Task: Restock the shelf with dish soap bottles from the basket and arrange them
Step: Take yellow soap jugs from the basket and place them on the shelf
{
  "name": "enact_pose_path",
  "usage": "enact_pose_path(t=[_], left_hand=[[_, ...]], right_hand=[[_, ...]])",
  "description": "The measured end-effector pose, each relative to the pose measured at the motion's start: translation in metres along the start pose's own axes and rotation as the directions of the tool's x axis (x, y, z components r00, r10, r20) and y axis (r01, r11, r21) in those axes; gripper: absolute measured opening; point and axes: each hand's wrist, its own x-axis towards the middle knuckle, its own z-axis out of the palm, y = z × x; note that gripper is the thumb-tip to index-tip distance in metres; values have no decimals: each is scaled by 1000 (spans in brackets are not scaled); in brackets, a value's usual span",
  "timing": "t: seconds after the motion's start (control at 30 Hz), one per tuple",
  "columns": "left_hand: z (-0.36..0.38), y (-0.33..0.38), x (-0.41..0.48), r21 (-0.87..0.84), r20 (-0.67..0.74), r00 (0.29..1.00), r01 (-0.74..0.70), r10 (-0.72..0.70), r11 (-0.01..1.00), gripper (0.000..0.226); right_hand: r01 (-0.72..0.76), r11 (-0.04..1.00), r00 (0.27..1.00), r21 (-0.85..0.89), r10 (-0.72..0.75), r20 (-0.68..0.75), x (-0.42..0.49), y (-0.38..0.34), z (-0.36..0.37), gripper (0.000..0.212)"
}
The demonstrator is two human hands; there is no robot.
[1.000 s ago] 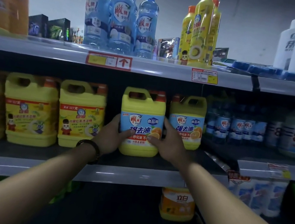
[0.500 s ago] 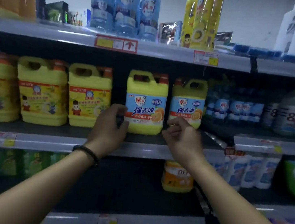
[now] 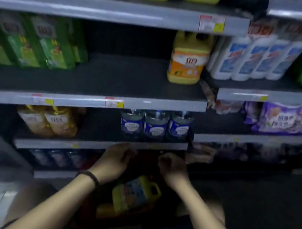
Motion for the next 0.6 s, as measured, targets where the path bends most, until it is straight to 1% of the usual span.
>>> enact_pose_path(t=[0.03,0.1,0.17,0.23,0.3,0.37,0.4,0.47,0.53,0.6], left_hand=[[20,-7,-7,38,111,992,51,-55,998,22],[58,-21,-16,66,258,956,128,-141,990,26],[91,-33,-22,86,356,912,185,-204,979,27],[121,-41,-22,136,435,869,194,-235,971,29],[147,-42,-20,163,493,833,195,-251,967,31],[171,-37,-19,156,532,813,181,-237,971,50],[181,-35,-17,167,538,804,192,-252,967,54],[198,-35,-10,221,548,776,225,-312,949,42],[214,-37,-1,254,548,765,232,-337,939,50],[230,-40,8,247,562,755,236,-337,940,52]], right_hand=[[-87,996,996,-15,87,30,-8,24,15,11],[-184,982,981,-29,186,63,-22,67,39,12],[-249,968,961,-31,251,113,-34,96,54,12],[-296,952,935,-80,306,182,-40,114,65,10],[-295,943,916,-154,325,236,-39,127,74,25],[-266,941,908,-207,317,274,-37,134,79,39],[-265,940,904,-215,320,284,-36,137,79,42],[-309,922,881,-234,370,295,-37,142,77,43],[-339,905,863,-255,407,297,-37,148,75,43],[-334,913,875,-234,393,284,-37,152,75,38]])
